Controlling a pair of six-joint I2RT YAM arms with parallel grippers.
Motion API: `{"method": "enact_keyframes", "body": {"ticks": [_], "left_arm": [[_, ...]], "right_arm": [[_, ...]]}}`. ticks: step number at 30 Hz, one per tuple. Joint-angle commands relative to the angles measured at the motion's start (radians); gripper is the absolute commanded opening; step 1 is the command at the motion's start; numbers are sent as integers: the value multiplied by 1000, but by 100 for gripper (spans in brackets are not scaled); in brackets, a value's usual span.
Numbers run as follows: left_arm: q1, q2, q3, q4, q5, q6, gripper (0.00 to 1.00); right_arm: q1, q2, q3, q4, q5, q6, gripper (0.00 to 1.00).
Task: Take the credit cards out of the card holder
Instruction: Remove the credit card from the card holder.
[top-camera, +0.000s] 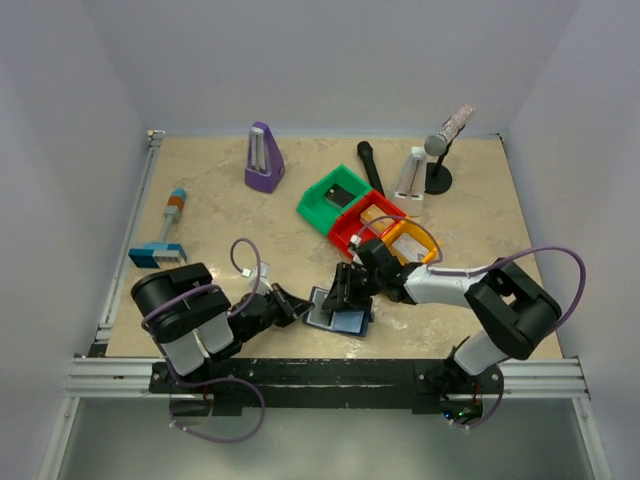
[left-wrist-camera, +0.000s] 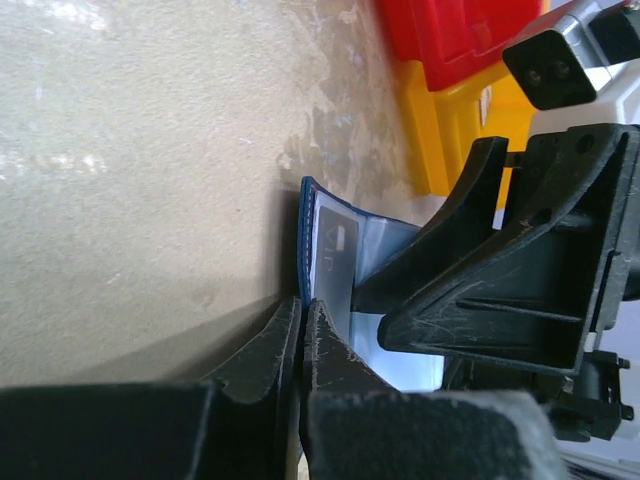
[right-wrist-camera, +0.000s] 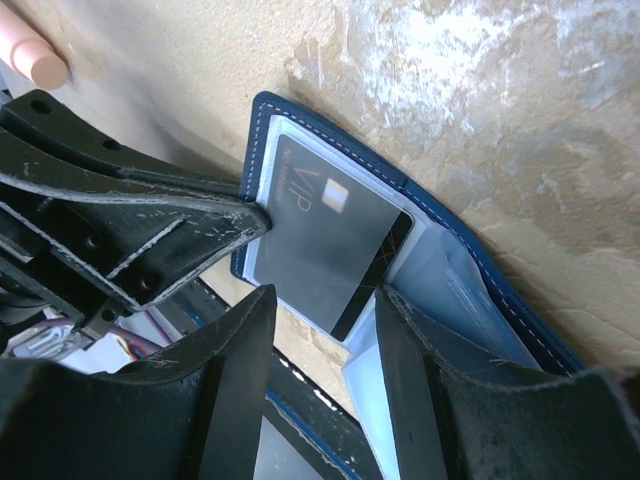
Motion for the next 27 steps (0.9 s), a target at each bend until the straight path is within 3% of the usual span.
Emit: {"method": "enact_keyframes", "body": {"ticks": [1, 12, 19, 27], "left_arm": [[-9, -55, -175, 247, 29, 52, 0], [-8, -200, -155, 180, -7, 55, 0], [-9, -262, -184, 149, -94, 13, 0], [-11, -175, -217, 246, -160, -62, 0]], "right_arm": [[5, -49, -27, -93, 55, -47, 50], [6, -201, 10, -153, 47, -52, 52], [6, -232, -60, 14, 29, 5, 52], [6, -236, -76, 127, 46, 36, 52]]}}
